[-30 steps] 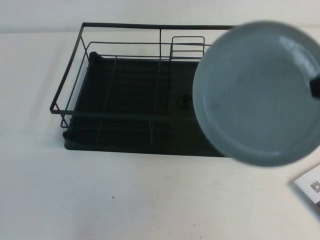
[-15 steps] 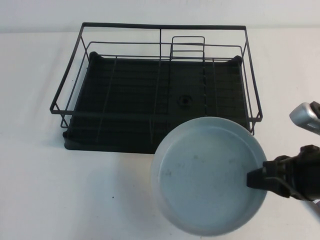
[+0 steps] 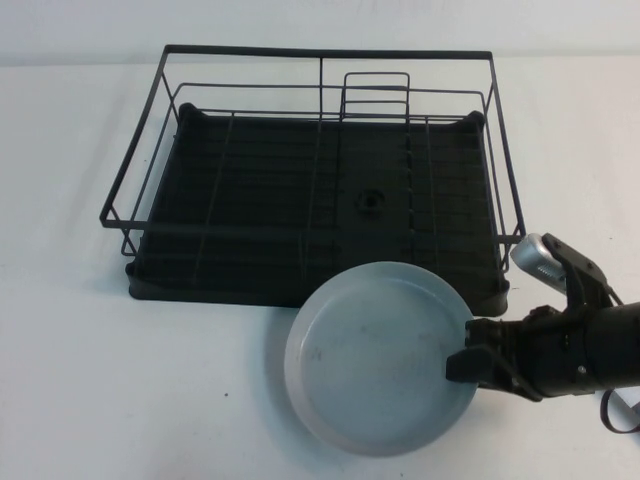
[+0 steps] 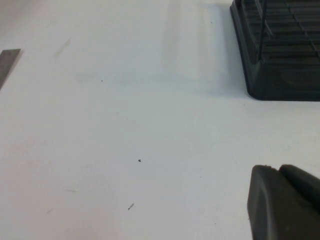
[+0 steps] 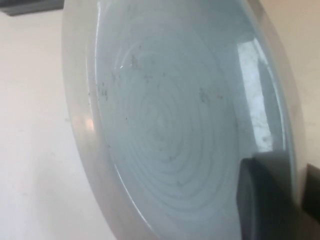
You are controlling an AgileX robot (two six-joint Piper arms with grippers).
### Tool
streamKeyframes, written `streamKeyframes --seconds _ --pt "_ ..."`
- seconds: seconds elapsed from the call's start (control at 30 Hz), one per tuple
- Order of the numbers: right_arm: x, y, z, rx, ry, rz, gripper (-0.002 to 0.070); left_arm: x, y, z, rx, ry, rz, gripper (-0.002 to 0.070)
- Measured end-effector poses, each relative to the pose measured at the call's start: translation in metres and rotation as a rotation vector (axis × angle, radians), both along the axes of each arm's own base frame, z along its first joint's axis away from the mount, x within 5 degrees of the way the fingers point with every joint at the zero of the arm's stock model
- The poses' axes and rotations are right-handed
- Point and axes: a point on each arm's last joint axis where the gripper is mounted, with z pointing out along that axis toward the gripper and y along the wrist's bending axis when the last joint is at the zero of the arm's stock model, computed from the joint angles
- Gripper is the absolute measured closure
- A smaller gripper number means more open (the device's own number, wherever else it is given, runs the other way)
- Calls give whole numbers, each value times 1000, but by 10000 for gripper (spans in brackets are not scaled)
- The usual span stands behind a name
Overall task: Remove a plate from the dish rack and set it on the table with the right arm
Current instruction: Place the plate from the table
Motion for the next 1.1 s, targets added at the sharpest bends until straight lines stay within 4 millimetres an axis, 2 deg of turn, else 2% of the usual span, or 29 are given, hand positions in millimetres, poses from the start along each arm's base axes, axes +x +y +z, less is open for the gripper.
streamKeyframes --seconds 0.17,0.33,0.57,0.67,0.8,1.1 --pt "4 1 -16 -21 42 2 617 0 0 0 0 0 0 680" --pt "6 2 -20 -20 58 -5 591 0 0 0 0 0 0 680" --pt "6 1 -20 -29 52 -3 340 0 0 0 0 0 0 680" --pt "7 0 -21 -51 38 -1 290 0 0 0 0 0 0 680" --pt "6 -2 -21 -77 16 16 273 0 0 0 0 0 0 680" --pt "-1 -13 4 -183 -98 35 269 0 0 0 0 0 0 680"
